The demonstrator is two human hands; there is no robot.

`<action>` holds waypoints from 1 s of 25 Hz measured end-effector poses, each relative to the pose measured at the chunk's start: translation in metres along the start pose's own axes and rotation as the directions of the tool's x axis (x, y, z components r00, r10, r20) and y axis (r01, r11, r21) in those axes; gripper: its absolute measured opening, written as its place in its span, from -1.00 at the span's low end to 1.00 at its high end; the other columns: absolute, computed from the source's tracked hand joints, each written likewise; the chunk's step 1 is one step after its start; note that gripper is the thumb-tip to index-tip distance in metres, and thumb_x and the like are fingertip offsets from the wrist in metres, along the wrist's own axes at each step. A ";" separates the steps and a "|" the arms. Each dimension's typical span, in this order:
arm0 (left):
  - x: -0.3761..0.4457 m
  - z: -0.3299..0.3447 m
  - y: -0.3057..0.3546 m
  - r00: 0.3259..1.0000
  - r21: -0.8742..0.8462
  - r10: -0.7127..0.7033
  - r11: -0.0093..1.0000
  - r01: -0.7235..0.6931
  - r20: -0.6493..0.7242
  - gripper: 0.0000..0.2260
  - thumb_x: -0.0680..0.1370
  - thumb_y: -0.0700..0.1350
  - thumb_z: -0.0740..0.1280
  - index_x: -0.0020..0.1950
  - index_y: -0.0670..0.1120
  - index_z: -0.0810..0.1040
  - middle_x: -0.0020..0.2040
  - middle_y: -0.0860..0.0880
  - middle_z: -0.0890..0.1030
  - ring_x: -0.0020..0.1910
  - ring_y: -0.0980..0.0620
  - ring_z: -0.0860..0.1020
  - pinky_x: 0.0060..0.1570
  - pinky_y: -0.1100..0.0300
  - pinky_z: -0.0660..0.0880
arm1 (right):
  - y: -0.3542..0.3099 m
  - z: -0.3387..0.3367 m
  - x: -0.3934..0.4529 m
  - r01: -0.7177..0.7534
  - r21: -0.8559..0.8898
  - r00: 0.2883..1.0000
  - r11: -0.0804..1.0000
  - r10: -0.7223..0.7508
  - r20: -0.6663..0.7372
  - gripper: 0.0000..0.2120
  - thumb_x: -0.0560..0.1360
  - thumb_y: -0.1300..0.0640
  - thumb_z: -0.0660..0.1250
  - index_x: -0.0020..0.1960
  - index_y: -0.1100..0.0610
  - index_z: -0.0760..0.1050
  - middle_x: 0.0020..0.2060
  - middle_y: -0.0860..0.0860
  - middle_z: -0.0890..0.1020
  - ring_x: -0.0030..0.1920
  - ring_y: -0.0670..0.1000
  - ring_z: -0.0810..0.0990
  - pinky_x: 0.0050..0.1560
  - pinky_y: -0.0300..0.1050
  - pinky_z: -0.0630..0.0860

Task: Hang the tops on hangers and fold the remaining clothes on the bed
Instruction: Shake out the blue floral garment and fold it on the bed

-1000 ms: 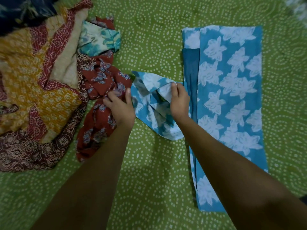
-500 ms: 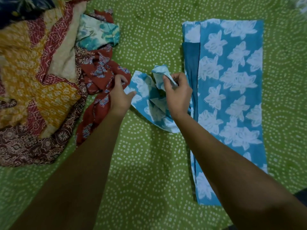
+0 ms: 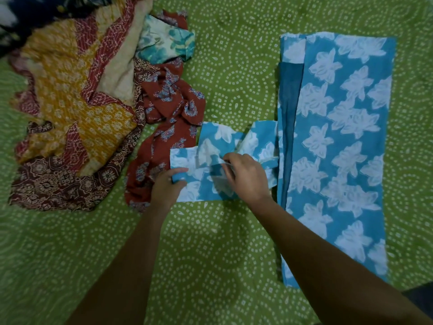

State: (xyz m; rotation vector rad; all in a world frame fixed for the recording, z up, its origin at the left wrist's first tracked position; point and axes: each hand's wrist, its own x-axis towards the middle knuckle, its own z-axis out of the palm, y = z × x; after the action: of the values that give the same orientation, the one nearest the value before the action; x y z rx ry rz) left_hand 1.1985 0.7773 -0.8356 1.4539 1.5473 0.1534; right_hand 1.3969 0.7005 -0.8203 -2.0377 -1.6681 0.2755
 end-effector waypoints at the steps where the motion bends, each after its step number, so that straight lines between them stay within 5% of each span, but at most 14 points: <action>1: 0.004 -0.001 0.004 1.000 -0.081 0.008 0.997 -0.010 -0.019 -0.78 0.47 -0.29 0.41 0.08 -0.10 0.63 0.06 -0.05 0.59 -0.17 0.13 0.55 -0.22 0.35 0.49 | 0.000 0.004 0.000 0.004 -0.023 0.999 1.000 -0.002 0.045 -0.85 0.43 0.19 0.40 -0.01 0.17 0.57 -0.23 0.09 0.64 -0.26 0.14 0.59 -0.35 -0.07 0.48; 3: 0.012 -0.004 0.011 0.999 -0.070 0.047 0.996 -0.048 -0.014 -0.82 0.45 -0.27 0.44 0.04 -0.12 0.65 -0.01 -0.02 0.62 -0.28 0.29 0.55 -0.28 0.41 0.47 | -0.004 0.013 0.001 -0.005 -0.079 0.989 0.997 0.017 0.146 -0.78 0.42 0.22 0.37 0.07 0.16 0.53 -0.13 0.11 0.61 -0.18 0.16 0.58 -0.30 -0.04 0.48; 6: 0.014 -0.010 0.012 0.994 0.084 0.013 0.996 -0.003 -0.110 -0.79 0.43 -0.35 0.39 -0.03 -0.09 0.65 -0.09 -0.11 0.62 -0.40 0.23 0.50 -0.27 0.30 0.52 | -0.014 0.024 0.009 -0.013 -0.227 0.949 0.974 0.084 0.305 -0.67 0.49 0.22 0.28 0.25 0.16 0.41 0.05 0.12 0.50 -0.01 0.16 0.52 -0.15 0.03 0.48; 8: 0.005 -0.006 0.015 0.940 0.257 0.080 0.966 0.009 -0.331 -0.90 0.45 -0.23 0.37 -0.10 -0.06 0.62 -0.03 -0.14 0.56 -0.21 0.12 0.44 -0.05 0.12 0.47 | -0.020 0.027 0.014 0.000 -0.295 0.956 0.956 0.087 0.280 -0.65 0.41 0.18 0.39 0.19 0.17 0.48 -0.02 0.11 0.53 -0.08 0.15 0.54 -0.21 -0.01 0.47; 10: -0.005 0.007 0.030 0.940 0.294 0.100 0.956 0.001 -0.326 -0.76 0.57 0.03 0.28 -0.16 -0.11 0.56 -0.06 -0.10 0.53 -0.11 -0.01 0.47 -0.05 0.11 0.40 | -0.024 0.028 0.013 0.035 -0.318 0.984 0.948 0.024 0.179 -0.71 0.29 0.16 0.48 0.00 0.13 0.59 -0.19 0.08 0.57 -0.24 0.11 0.55 -0.33 -0.09 0.44; 12: -0.004 0.021 0.047 0.980 0.000 -0.120 0.993 0.122 -0.159 -0.53 0.56 0.27 0.15 -0.14 -0.10 0.57 -0.15 -0.05 0.59 -0.13 -0.06 0.57 -0.05 0.06 0.49 | -0.023 0.028 0.008 0.098 -0.311 0.994 0.945 -0.076 0.080 -0.79 0.33 0.15 0.44 -0.03 0.11 0.61 -0.22 0.06 0.58 -0.26 0.10 0.54 -0.32 -0.11 0.43; 14: 0.006 0.025 0.066 0.914 -0.468 -0.395 0.793 0.390 0.091 -0.49 0.45 0.37 0.24 0.06 -0.04 0.59 -0.02 -0.01 0.62 -0.05 -0.03 0.60 -0.01 0.02 0.56 | -0.019 0.026 0.004 0.179 -0.272 0.984 0.946 -0.170 0.056 -0.80 0.40 0.11 0.34 0.01 0.09 0.60 -0.18 0.06 0.58 -0.22 0.10 0.54 -0.28 -0.10 0.41; 15: 0.011 0.027 0.065 0.888 -0.550 -0.426 0.706 0.446 0.172 -0.51 0.42 0.31 0.34 0.12 -0.06 0.58 0.03 -0.02 0.61 -0.01 -0.03 0.59 0.00 0.00 0.57 | -0.017 0.026 0.002 0.218 -0.251 0.976 0.943 -0.207 0.068 -0.78 0.43 0.10 0.29 0.04 0.09 0.59 -0.17 0.06 0.58 -0.21 0.09 0.54 -0.27 -0.09 0.40; 18: 0.020 0.036 0.057 0.968 -0.311 -0.236 0.929 0.200 -0.085 -0.79 0.53 -0.04 0.38 -0.16 -0.18 0.54 -0.19 -0.10 0.58 -0.17 -0.05 0.53 -0.08 0.02 0.53 | -0.009 0.022 -0.001 0.248 -0.224 0.959 0.943 -0.206 0.197 -0.66 0.44 0.08 0.35 0.20 0.11 0.48 -0.08 0.07 0.56 -0.15 0.10 0.55 -0.21 -0.06 0.43; 20: 0.012 0.039 0.052 0.958 -0.034 -0.083 0.997 0.076 -0.274 -0.69 0.59 -0.03 0.28 -0.27 -0.18 0.40 -0.28 -0.09 0.49 -0.22 -0.05 0.46 -0.22 0.14 0.34 | 0.008 0.011 -0.003 0.142 -0.196 0.943 0.970 -0.072 0.326 -0.58 0.44 0.07 0.37 0.25 0.14 0.39 0.01 0.10 0.52 -0.04 0.12 0.53 -0.11 -0.03 0.44; 22: 0.004 0.041 0.042 0.938 0.068 -0.014 0.997 0.040 -0.346 -0.68 0.62 -0.01 0.22 -0.21 -0.21 0.39 -0.22 -0.13 0.51 -0.21 -0.06 0.46 -0.22 0.14 0.29 | 0.033 -0.001 -0.013 -0.005 -0.239 0.913 0.971 0.102 0.394 -0.61 0.43 0.12 0.35 0.22 0.16 0.38 0.05 0.12 0.51 0.02 0.14 0.51 -0.03 -0.01 0.43; 25: -0.005 0.046 0.030 0.916 0.103 0.029 0.995 0.013 -0.400 -0.69 0.63 -0.02 0.20 0.01 -0.28 0.50 -0.06 -0.24 0.60 -0.09 -0.19 0.56 -0.12 0.08 0.41 | 0.065 -0.015 -0.034 -0.107 -0.403 0.925 0.909 0.239 0.294 -0.70 0.40 0.26 0.34 0.12 0.22 0.44 -0.04 0.17 0.54 -0.07 0.18 0.57 -0.12 0.03 0.52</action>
State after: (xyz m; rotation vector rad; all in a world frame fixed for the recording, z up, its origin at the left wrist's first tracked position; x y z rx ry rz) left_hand 1.2504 0.7581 -0.8371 1.5791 1.9035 0.4038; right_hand 1.4517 0.6558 -0.8438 -2.5594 -1.8544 0.4100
